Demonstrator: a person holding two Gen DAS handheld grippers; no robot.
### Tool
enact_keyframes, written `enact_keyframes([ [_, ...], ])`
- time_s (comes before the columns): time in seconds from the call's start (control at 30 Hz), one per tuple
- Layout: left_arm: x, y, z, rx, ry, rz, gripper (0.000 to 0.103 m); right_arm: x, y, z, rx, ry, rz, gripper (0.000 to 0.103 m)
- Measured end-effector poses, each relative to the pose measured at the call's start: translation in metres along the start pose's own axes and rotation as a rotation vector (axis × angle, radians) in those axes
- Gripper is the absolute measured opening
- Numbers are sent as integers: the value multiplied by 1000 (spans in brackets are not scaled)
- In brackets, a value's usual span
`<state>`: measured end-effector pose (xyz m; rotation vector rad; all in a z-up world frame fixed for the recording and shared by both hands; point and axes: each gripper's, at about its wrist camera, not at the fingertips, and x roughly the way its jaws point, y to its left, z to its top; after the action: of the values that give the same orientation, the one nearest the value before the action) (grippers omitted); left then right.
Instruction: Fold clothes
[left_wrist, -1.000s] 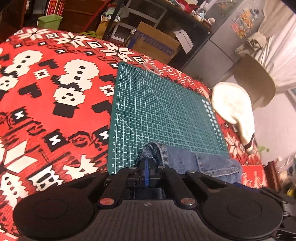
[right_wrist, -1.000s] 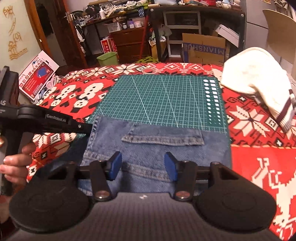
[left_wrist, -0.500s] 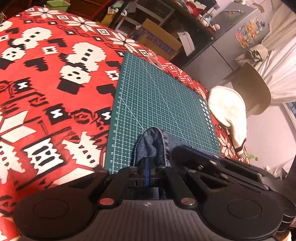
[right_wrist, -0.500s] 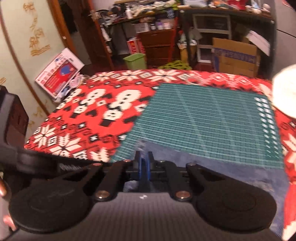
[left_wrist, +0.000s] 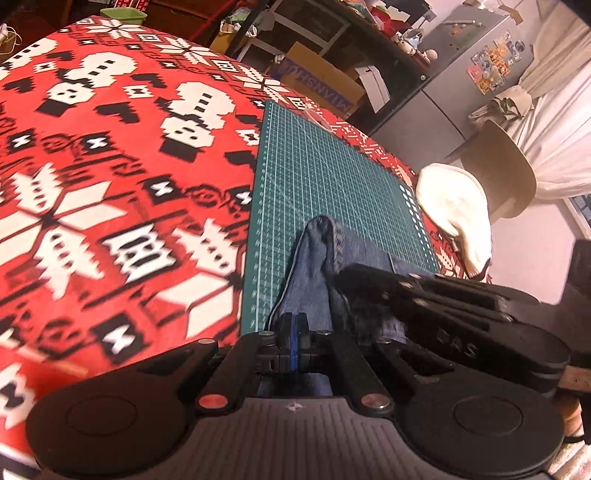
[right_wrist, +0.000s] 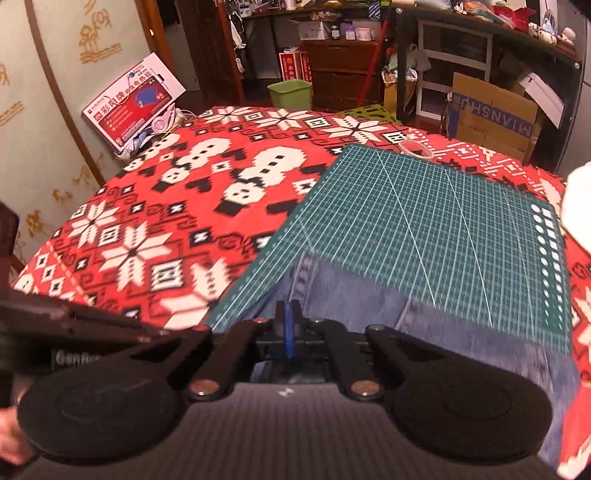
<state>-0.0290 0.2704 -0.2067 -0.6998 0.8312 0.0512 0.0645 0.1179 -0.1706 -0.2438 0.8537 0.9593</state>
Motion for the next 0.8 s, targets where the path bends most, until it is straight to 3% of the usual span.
enact_keyframes([
  [0.1, -8, 4, -8, -15, 6, -8, 2, -7, 15, -8, 15, -16, 42, 0],
  [0.33, -20, 8, -24, -3, -5, 1, 3, 26, 12, -2, 61, 10, -96, 0],
  [0.6, -20, 13, -24, -25, -14, -18, 3, 47, 1, 24, 92, -1, -119, 0],
  [0.8, -20, 17, -25, -51, -17, -41, 3, 23, 11, -5, 73, 22, -123, 0],
])
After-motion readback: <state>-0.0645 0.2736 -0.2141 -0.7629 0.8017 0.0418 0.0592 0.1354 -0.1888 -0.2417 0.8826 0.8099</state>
